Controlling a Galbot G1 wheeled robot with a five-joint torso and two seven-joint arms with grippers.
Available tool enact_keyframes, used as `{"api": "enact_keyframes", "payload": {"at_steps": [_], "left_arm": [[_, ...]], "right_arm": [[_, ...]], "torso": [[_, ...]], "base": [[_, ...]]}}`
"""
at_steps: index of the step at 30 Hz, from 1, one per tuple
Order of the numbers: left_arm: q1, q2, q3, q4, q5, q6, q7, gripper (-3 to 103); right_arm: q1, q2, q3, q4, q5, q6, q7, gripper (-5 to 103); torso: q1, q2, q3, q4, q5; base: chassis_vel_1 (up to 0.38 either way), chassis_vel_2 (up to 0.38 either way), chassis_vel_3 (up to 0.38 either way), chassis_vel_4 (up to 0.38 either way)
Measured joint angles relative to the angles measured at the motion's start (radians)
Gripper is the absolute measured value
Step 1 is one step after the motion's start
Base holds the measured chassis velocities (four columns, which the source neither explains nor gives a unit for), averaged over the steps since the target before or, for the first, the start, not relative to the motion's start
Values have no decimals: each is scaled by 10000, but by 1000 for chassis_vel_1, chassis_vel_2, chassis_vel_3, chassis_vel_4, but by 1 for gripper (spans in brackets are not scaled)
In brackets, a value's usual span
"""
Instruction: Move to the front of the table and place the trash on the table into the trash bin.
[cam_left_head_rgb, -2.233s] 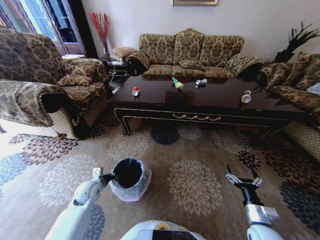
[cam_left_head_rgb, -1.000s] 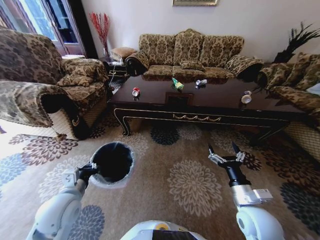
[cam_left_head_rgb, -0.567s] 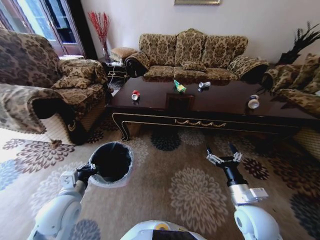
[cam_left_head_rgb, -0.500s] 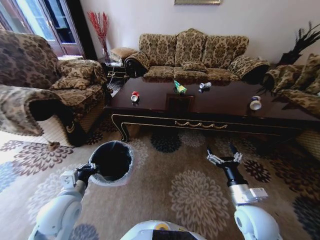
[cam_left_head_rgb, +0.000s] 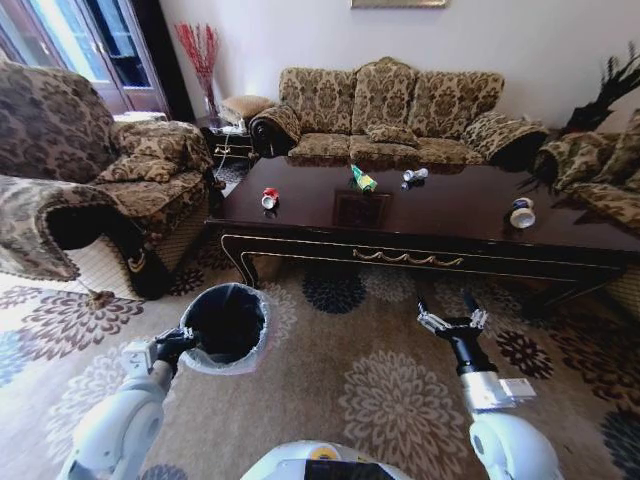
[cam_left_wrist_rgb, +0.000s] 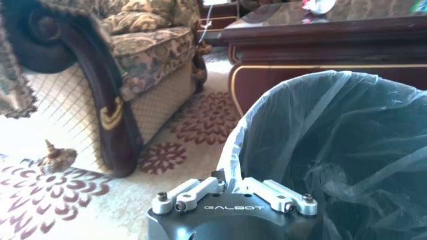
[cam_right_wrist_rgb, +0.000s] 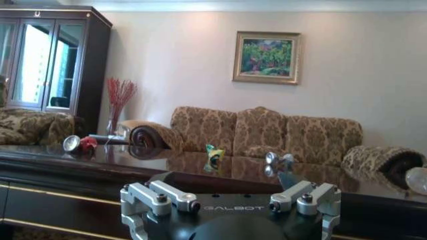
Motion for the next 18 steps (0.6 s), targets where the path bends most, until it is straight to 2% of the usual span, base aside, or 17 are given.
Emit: {"api": "enact_keyframes", "payload": {"at_steps": [7,9,10,12,13,18], "left_arm": [[-17,-97,-33,158,8,-25,7,2],[-5,-153,-32,344,-125,-615,5,2],[-5,-153,-32,344,-125,-615,5,2],[-54,-200,-107,592,-334,-1503,262,2],[-97,-203,-188,650,-303,-1690,483,2],[-134,-174,-299,681,-225,-1862,759,2]], "right_arm": [[-44,-65,225,-121,72,2,-11,100],[-82,-76,303,-182,79,11,-12,100],[-82,-76,303,-182,79,11,-12,100],[-120,-76,365,-253,83,75,-23,100],[-139,-75,395,-279,85,106,-28,100],[-228,-74,531,-392,130,227,-60,100]], "torso": [[0,1,0,1,0],[0,0,0,2,-1],[0,0,0,2,-1],[0,1,1,4,-1],[0,8,7,3,0],[8,111,87,2,0]], "base": [[51,53,53,48],[75,87,90,78],[70,87,100,86],[95,85,96,78],[76,79,63,64],[30,24,25,25]]}}
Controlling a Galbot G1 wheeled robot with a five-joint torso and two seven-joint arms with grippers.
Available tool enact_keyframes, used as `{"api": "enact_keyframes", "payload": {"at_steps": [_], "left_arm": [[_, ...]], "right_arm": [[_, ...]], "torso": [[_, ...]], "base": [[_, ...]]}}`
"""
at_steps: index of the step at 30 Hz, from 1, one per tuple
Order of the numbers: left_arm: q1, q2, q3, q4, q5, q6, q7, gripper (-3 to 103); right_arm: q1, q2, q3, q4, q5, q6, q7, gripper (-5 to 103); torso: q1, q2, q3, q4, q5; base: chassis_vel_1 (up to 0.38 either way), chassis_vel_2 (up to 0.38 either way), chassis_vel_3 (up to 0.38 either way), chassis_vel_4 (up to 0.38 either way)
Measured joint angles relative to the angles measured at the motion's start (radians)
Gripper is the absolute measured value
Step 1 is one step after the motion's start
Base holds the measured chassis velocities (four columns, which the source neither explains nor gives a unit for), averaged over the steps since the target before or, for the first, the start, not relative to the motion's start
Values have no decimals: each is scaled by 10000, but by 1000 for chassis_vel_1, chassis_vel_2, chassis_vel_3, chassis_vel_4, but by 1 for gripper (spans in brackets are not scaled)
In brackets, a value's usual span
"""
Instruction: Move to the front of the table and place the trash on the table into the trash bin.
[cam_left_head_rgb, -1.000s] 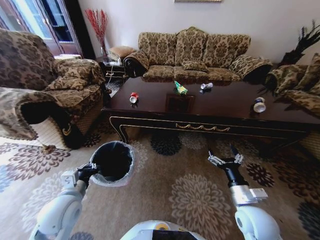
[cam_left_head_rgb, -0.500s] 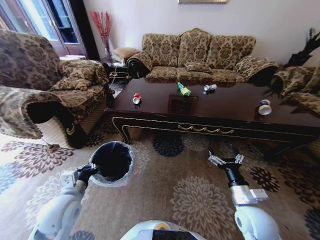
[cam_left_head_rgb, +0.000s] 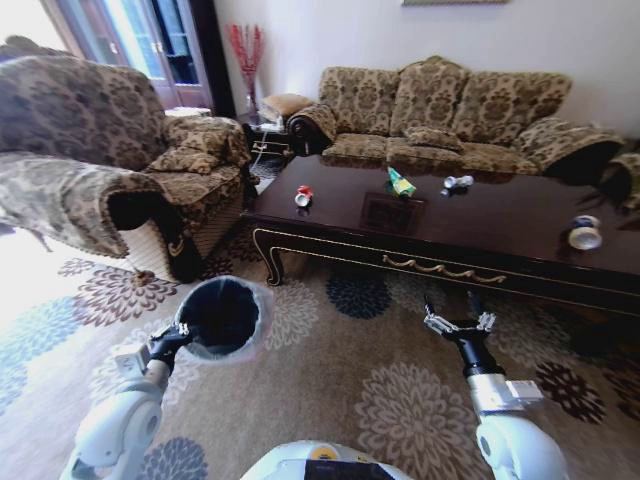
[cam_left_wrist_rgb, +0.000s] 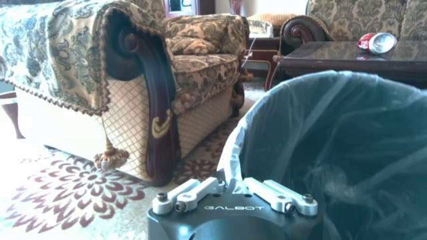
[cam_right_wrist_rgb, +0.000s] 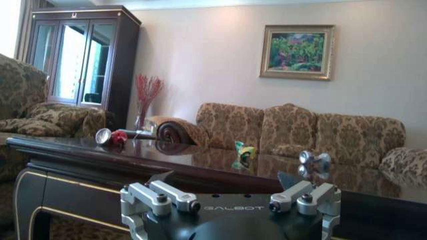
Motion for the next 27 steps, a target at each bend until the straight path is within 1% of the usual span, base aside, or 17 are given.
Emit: {"api": "enact_keyframes", "payload": {"at_steps": [3,4,6,9,12,15,21,24,25,27], "left_arm": [[66,13,-18,0,-21,-246,103,2],[66,13,-18,0,-21,-246,103,2],[162,7,-28,0,-21,-335,309,2],[277,8,-47,1,88,-346,495,2],[361,26,-50,-52,177,-306,529,2],[511,85,-47,-187,329,-174,607,2],[569,178,-50,-312,350,-114,595,2],[574,130,-62,-341,298,-162,411,2],[574,130,-62,-341,298,-162,411,2],[520,70,-90,-224,267,-269,393,2]], "right_arm": [[-64,-2,145,-145,38,170,-52,100],[-64,-2,145,-145,38,170,-52,100],[-100,-6,236,-263,57,276,-104,100],[-115,-15,281,-374,88,369,-132,100],[-117,-18,309,-468,104,441,-168,100],[-132,-8,347,-616,116,569,-244,100],[-179,10,390,-717,129,691,-311,100],[-250,-44,429,-697,157,672,-310,100],[-250,-44,429,-697,157,672,-310,100],[-276,-232,440,-564,264,567,-324,100]], "torso": [[10,86,61,1,2],[10,86,61,1,2],[22,114,81,0,1],[45,195,142,-1,-1],[65,282,207,0,0],[120,456,328,0,0],[182,668,478,-1,1],[232,831,593,-1,1],[232,831,593,-1,1],[266,939,668,-1,1]], "base": [[0,0,0,0],[0,0,0,0],[0,0,0,0],[0,0,0,0],[0,0,0,0],[0,0,0,0],[0,0,0,0],[0,0,0,0],[0,0,0,0],[0,0,0,0]]}}
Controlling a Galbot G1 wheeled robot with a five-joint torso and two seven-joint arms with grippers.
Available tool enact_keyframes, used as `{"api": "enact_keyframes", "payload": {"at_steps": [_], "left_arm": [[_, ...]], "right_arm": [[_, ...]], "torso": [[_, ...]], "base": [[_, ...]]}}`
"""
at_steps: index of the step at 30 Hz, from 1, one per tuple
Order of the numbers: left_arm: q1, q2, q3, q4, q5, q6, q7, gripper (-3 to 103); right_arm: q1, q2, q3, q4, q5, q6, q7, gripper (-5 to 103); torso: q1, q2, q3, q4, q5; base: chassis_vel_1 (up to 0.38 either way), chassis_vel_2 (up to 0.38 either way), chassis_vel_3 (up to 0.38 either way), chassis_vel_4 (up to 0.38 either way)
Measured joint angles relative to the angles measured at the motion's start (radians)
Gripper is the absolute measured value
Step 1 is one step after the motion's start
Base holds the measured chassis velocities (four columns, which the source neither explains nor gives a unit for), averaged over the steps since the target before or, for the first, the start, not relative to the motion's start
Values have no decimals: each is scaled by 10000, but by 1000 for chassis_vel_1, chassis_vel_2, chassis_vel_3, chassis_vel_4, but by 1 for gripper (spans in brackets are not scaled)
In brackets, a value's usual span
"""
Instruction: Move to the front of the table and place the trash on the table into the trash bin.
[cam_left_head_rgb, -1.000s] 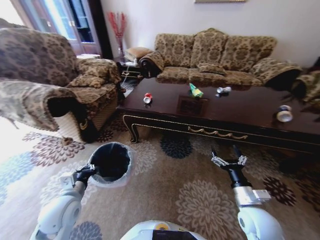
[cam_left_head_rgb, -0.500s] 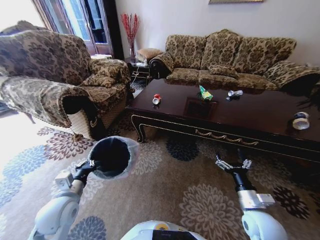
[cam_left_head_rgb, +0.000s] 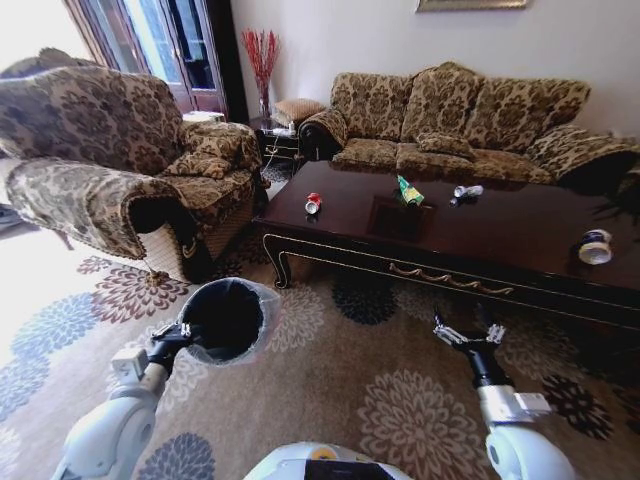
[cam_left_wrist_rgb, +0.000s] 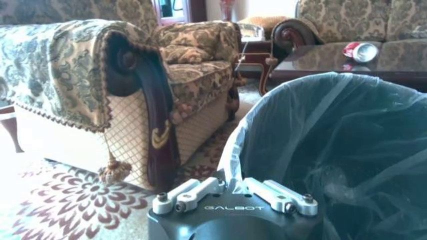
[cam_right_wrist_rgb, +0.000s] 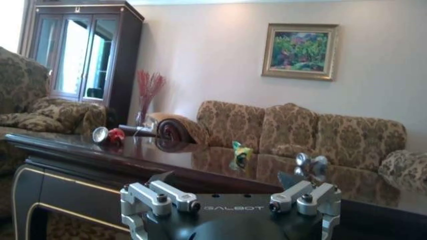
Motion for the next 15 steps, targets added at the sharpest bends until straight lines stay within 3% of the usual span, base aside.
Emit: {"api": "enact_keyframes", "payload": {"at_steps": [3,8,15], "left_arm": [[-207,-76,-56,151,-4,-51,-58,2],[-594,-65,-99,246,-296,149,-676,2],[-636,-63,-199,333,-448,-30,-519,2]], "right_arm": [[73,-171,86,75,200,-159,-141,100],[417,-566,556,-299,535,-287,-777,100],[1116,-768,420,-505,990,-639,-854,100]], "torso": [[31,94,62,2,-2],[120,363,247,-1,0],[200,631,429,0,2]], "base": [[0,0,0,0],[0,0,0,0],[0,0,0,0]]}}
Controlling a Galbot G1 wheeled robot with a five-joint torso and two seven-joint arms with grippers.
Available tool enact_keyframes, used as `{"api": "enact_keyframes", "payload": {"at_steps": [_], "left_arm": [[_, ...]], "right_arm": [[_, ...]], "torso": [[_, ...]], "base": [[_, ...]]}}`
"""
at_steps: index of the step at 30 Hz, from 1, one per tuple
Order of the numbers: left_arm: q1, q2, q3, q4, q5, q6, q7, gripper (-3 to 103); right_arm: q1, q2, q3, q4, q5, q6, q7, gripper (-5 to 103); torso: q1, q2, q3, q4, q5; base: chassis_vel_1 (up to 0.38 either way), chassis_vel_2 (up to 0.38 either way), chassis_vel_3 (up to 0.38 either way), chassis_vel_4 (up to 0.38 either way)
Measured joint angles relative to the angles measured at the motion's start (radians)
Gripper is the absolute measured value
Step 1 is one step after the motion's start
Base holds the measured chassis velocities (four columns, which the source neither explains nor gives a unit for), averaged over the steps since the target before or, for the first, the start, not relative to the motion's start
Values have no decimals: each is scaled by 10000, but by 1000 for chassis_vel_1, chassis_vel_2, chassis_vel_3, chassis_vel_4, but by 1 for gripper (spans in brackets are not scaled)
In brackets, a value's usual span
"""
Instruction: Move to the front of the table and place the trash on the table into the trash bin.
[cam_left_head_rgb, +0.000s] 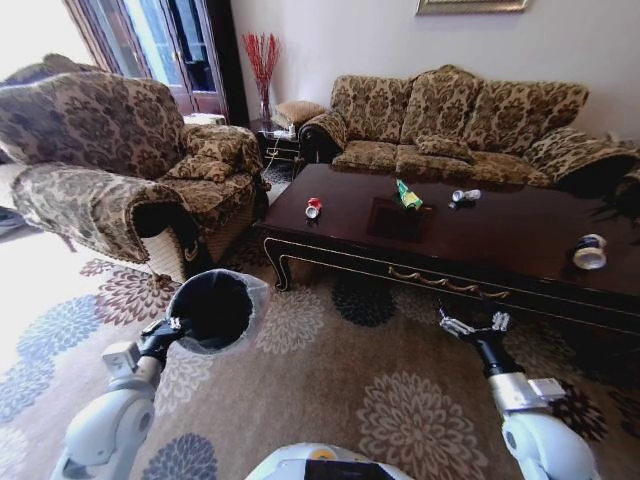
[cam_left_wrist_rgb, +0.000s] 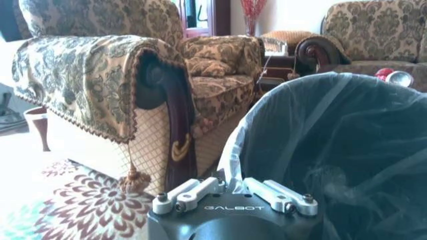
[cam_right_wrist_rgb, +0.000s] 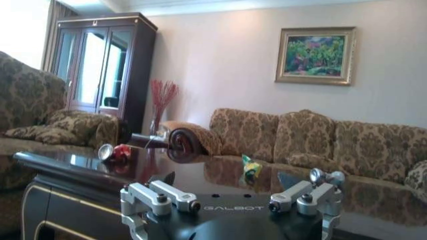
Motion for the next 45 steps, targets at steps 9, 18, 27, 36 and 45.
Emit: {"api": "enact_keyframes", "payload": {"at_steps": [9,18,27,36,45], "left_arm": [[-396,-348,152,295,686,-373,799,2],[-670,-582,-639,333,883,-904,1486,2],[-779,-496,-906,-46,866,-563,2354,2],[-1139,-274,-822,-105,680,-238,2387,2],[-1165,-227,-878,-73,444,-313,2465,2]], "right_arm": [[616,439,-604,119,-606,-300,-103,100],[563,900,-1477,354,-1080,-362,-246,100],[730,1230,-2219,821,-1352,-514,-22,100],[877,1585,-2589,622,-1987,-652,632,100],[830,1515,-2384,742,-2084,-742,947,100]], "torso": [[131,357,226,1,-5],[260,742,486,1,-5],[403,1115,714,1,-4],[552,1490,941,0,-2],[665,1803,1143,1,-3]], "base": [[0,0,0,0],[0,0,0,0],[0,0,0,0],[0,0,0,0],[0,0,0,0]]}}
